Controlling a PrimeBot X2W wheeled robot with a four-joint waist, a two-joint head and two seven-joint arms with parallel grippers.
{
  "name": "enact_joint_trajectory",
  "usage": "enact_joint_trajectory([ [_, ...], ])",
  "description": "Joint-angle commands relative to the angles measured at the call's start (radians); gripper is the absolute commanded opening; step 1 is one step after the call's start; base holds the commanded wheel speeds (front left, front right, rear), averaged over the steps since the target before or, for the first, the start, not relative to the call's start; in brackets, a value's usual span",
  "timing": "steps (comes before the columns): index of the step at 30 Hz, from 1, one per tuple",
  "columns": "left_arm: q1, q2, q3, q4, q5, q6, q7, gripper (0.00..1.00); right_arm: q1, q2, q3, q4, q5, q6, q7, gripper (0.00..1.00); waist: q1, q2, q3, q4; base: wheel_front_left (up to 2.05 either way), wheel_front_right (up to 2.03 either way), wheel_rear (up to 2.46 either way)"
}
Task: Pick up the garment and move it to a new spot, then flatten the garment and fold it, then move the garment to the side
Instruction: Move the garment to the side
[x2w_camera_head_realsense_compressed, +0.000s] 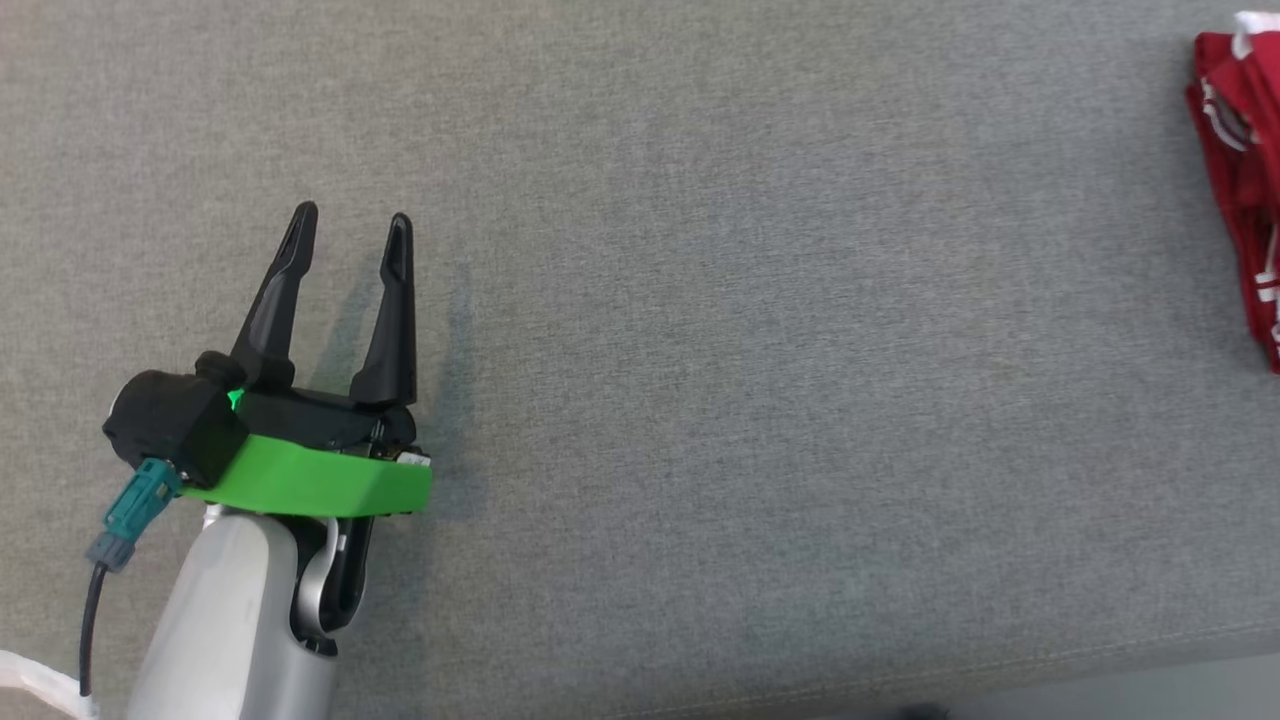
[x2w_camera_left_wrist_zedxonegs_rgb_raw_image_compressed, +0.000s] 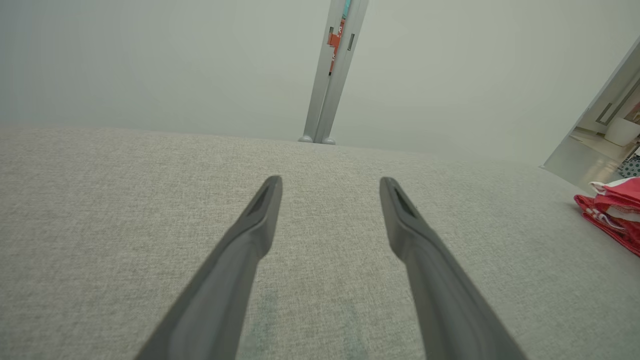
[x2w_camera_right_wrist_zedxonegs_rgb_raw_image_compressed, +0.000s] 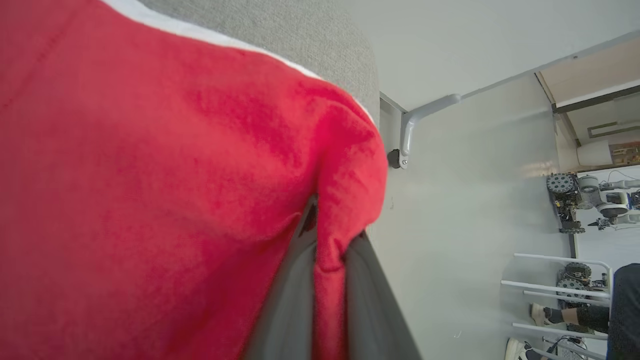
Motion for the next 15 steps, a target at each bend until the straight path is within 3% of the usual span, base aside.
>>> enact_joint_trajectory([
  [1, -0.015, 0.010, -0.001, -0.008, 0.010, -0.003, -0.003, 1.00, -0.018, 0.001, -0.005, 0.013, -0.018, -0.002, -0.016, 0.00, -0.0001, -0.0001, 0.031, 0.025, 0.00, 0.00, 0.00],
  [5, -0.020, 0.015, 0.002, -0.013, 0.018, -0.003, -0.003, 1.00, -0.024, 0.015, -0.034, 0.055, -0.069, -0.002, -0.068, 0.00, -0.0001, -0.0001, 0.040, 0.026, 0.00, 0.00, 0.00],
  [6, -0.022, 0.015, 0.004, -0.012, 0.016, -0.003, -0.003, 1.00, -0.027, 0.017, -0.051, 0.069, -0.082, -0.002, -0.079, 0.43, -0.0001, -0.0001, 0.039, 0.024, 0.00, 0.00, 0.00],
  [7, -0.022, 0.015, 0.004, -0.009, 0.015, -0.003, -0.003, 1.00, -0.024, 0.023, -0.062, 0.081, -0.089, -0.002, -0.084, 1.00, -0.0001, -0.0001, 0.035, 0.023, 0.00, 0.00, 0.00],
  [15, 0.013, -0.009, -0.001, 0.032, -0.004, -0.003, -0.003, 1.00, 0.031, 0.110, -0.225, 0.148, -0.113, -0.002, -0.154, 1.00, -0.0001, -0.0001, -0.070, 0.020, 0.00, 0.00, 0.00],
])
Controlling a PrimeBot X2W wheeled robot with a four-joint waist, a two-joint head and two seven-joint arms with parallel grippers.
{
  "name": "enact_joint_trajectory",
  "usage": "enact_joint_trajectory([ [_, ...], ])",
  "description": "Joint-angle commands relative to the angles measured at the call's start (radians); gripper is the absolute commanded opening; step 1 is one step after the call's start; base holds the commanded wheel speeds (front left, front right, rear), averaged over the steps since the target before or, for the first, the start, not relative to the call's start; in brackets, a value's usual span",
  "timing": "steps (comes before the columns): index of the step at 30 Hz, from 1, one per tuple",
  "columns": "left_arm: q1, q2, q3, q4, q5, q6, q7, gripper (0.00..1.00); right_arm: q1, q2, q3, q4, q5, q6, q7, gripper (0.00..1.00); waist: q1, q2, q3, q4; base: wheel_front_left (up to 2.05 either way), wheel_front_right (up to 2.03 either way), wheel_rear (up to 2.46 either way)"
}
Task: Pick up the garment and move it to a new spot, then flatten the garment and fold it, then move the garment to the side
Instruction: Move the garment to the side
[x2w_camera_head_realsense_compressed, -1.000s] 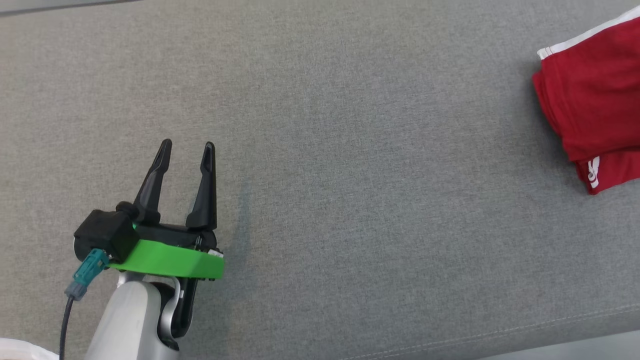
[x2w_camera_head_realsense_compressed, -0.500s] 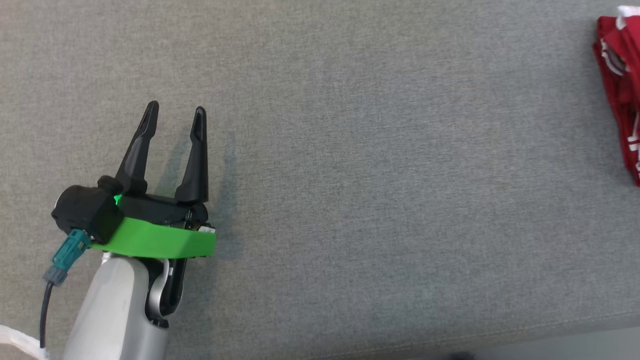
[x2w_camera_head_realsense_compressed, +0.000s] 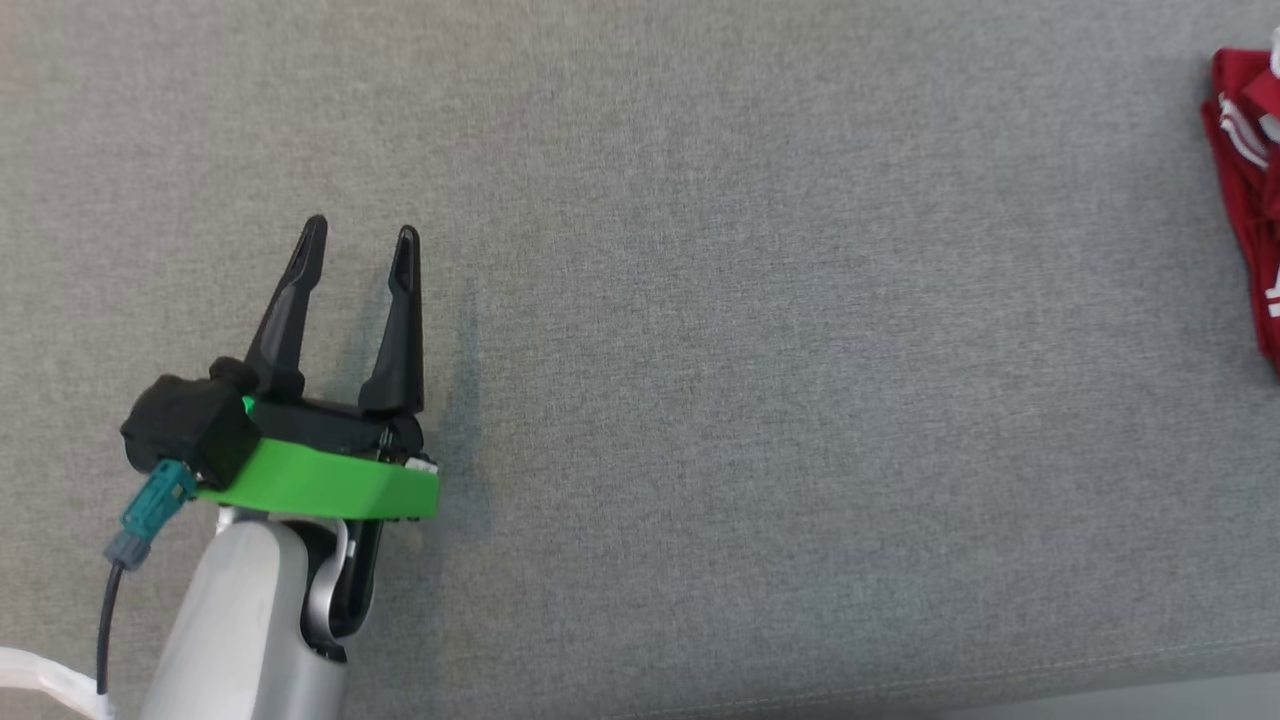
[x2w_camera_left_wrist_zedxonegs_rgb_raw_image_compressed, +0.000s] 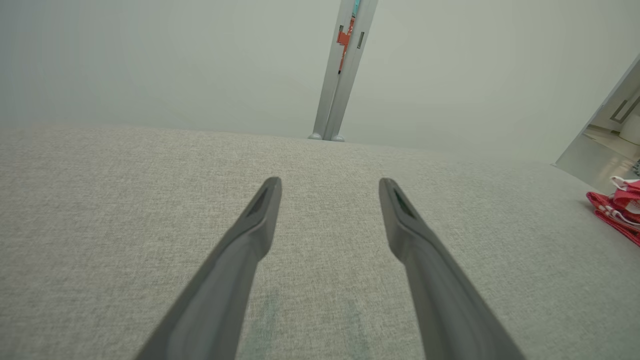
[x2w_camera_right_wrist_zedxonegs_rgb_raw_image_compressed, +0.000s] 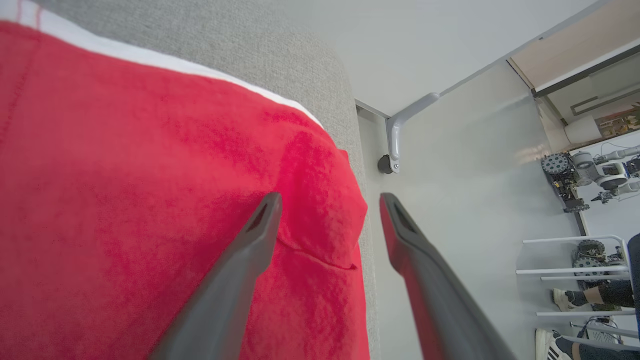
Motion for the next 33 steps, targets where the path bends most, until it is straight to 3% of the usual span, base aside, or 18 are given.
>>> enact_joint_trajectory([
  [1, 0.022, -0.003, 0.001, 0.013, -0.010, -0.003, -0.002, 1.00, 0.028, 0.024, -0.031, -0.001, 0.006, -0.002, -0.027, 1.00, -0.0001, -0.0001, -0.076, -0.002, 0.00, 0.00, 0.00],
  [8, 0.087, -0.021, 0.033, 0.059, -0.031, -0.003, -0.003, 1.00, 0.180, 0.201, -0.181, -0.107, 0.079, -0.002, -0.178, 1.00, -0.0001, -0.0001, -0.223, 0.010, 0.00, 0.00, 0.00],
  [14, 0.150, -0.032, 0.076, 0.081, -0.038, -0.003, -0.003, 1.00, 0.383, 0.385, -0.187, -0.338, 0.130, -0.002, -0.243, 1.00, -0.0001, -0.0001, -0.314, 0.014, 0.00, 0.00, 0.00],
  [21, 0.217, -0.041, 0.123, 0.110, -0.016, -0.003, -0.003, 1.00, 0.527, 0.476, -0.076, -0.515, 0.149, -0.002, -0.224, 1.00, -0.0001, -0.0001, -0.389, 0.005, 0.00, 0.00, 0.00],
  [33, 0.287, -0.073, 0.168, 0.132, 0.007, -0.003, -0.003, 1.00, 0.621, 0.565, -0.043, -0.540, 0.161, -0.002, -0.226, 1.00, -0.0001, -0.0001, -0.452, 0.038, 0.00, 0.00, 0.00],
])
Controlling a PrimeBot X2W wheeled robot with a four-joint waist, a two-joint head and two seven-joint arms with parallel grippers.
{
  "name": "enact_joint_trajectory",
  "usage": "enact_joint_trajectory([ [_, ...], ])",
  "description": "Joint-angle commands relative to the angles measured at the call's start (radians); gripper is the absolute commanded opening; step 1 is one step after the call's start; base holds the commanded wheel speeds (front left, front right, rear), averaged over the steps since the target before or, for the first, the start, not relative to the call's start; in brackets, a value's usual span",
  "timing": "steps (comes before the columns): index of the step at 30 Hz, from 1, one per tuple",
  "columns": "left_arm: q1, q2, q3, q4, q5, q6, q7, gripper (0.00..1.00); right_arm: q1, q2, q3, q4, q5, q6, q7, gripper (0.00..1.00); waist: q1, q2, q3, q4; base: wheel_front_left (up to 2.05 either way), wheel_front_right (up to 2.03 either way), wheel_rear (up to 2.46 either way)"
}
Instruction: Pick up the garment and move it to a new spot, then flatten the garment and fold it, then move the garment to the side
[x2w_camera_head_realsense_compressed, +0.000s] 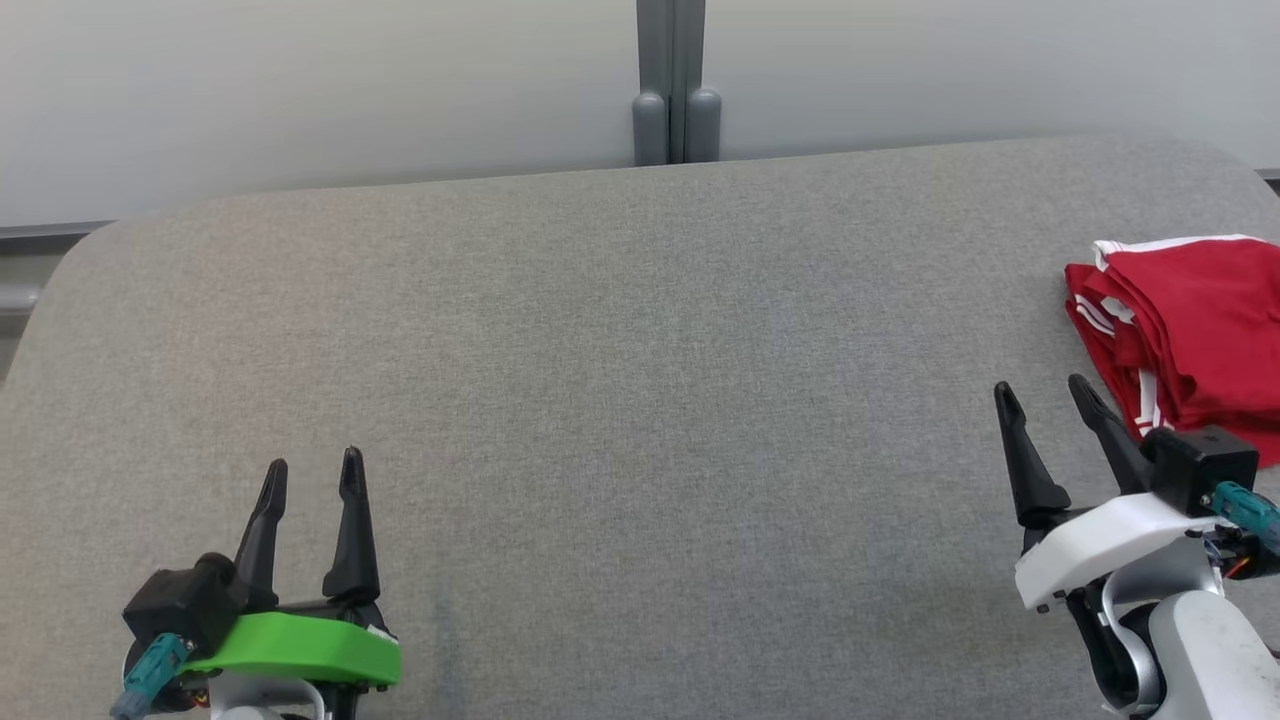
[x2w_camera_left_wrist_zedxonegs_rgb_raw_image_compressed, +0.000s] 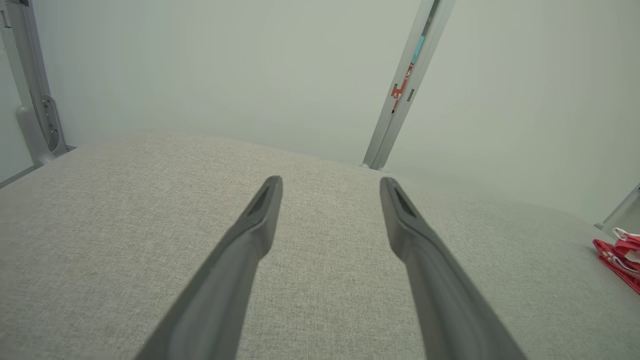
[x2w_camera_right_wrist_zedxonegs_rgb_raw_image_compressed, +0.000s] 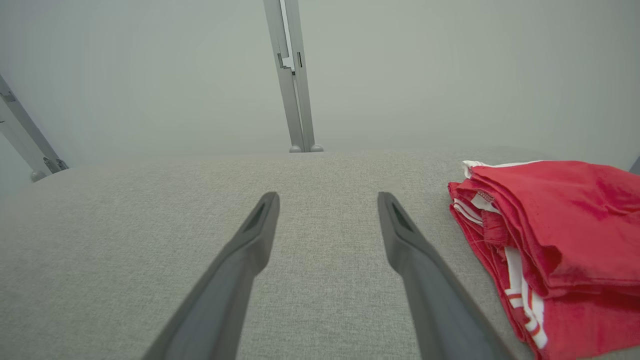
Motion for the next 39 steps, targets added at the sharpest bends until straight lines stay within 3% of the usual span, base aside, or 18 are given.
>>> enact_joint_trajectory([
  [1, 0.020, -0.003, 0.004, -0.001, 0.011, -0.003, -0.003, 1.00, 0.017, 0.009, -0.007, 0.003, -0.005, -0.002, -0.005, 1.00, 0.0001, 0.0000, -0.020, 0.013, 0.00, 0.00, 0.00],
  [9, 0.052, -0.009, 0.004, 0.002, 0.011, -0.003, -0.003, 1.00, 0.030, 0.039, -0.012, 0.012, -0.028, -0.002, -0.003, 1.00, 0.0001, 0.0000, -0.041, 0.021, 0.00, 0.00, 0.00],
  [30, 0.044, 0.001, -0.015, 0.021, 0.008, -0.003, -0.003, 1.00, 0.026, 0.047, -0.005, 0.014, -0.032, -0.002, -0.003, 1.00, 0.0001, 0.0000, -0.039, 0.030, 0.00, 0.00, 0.00],
  [31, 0.043, -0.004, -0.016, 0.025, 0.009, 0.000, 0.000, 0.00, 0.018, 0.048, -0.005, 0.015, -0.031, 0.000, 0.002, 0.00, 0.0001, 0.0000, -0.040, 0.029, 0.00, 0.00, 0.00],
  [39, 0.049, -0.010, -0.017, 0.069, -0.039, 0.000, 0.020, 0.00, 0.048, 0.070, -0.009, 0.064, 0.021, 0.000, 0.015, 0.00, 0.0001, 0.0000, -0.040, 0.029, 0.00, 0.00, 0.00],
])
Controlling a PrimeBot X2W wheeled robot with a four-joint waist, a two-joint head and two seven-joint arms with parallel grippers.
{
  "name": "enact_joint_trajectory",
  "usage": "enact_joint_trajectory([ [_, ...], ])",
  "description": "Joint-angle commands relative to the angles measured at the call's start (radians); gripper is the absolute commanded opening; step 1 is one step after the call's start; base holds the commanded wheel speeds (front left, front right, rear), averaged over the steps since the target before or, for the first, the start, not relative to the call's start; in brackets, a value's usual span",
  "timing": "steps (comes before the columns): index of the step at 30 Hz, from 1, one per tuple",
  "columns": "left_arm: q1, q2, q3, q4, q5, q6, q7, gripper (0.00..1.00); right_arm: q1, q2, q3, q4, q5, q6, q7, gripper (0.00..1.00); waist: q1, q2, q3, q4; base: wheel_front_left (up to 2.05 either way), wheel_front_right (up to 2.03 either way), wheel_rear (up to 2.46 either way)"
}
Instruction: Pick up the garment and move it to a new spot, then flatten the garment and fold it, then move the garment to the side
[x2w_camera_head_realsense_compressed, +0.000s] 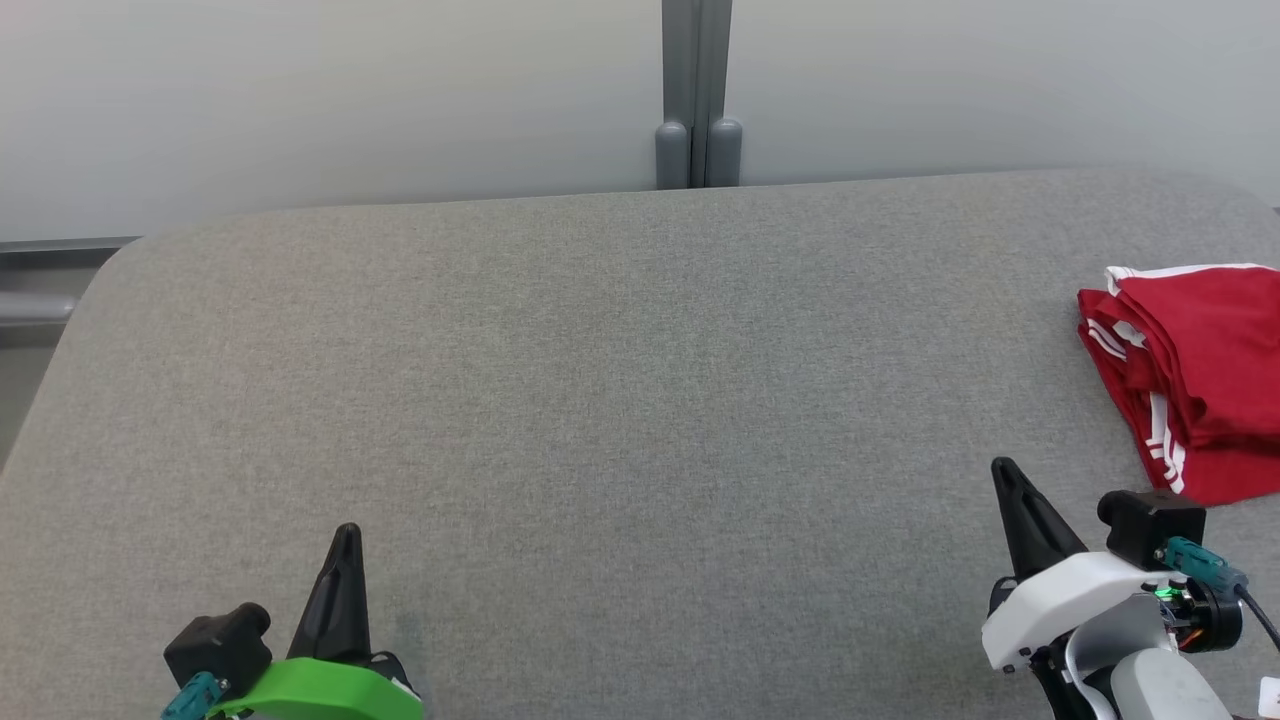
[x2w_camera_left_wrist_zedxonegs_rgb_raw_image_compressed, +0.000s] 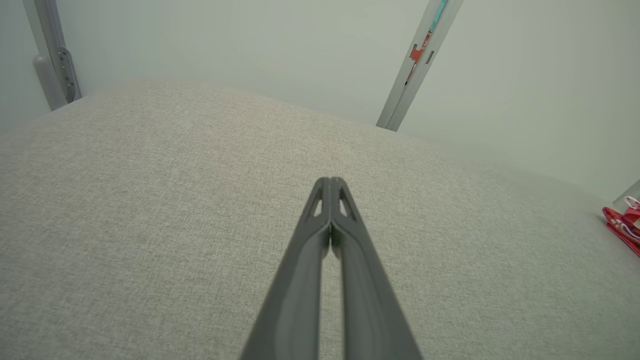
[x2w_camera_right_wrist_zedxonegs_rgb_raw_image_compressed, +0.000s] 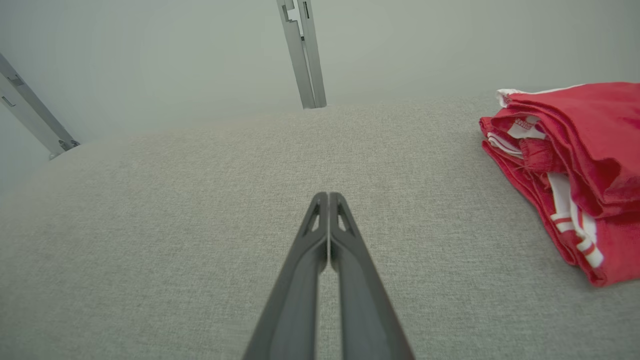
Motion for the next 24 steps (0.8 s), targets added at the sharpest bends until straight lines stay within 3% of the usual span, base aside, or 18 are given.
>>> enact_joint_trajectory([
  [1, -0.010, 0.002, 0.009, -0.016, -0.042, 0.000, 0.009, 0.00, -0.018, -0.004, -0.011, -0.014, 0.045, 0.000, 0.005, 0.00, 0.0000, 0.0000, 0.000, 0.000, 0.00, 0.00, 0.00],
  [24, -0.041, -0.001, 0.058, -0.033, -0.376, -0.001, 0.110, 0.00, -0.029, 0.022, -0.053, -0.016, 0.413, 0.000, 0.059, 0.00, 0.0000, 0.0000, 0.000, -0.005, 0.00, 0.00, 0.00],
])
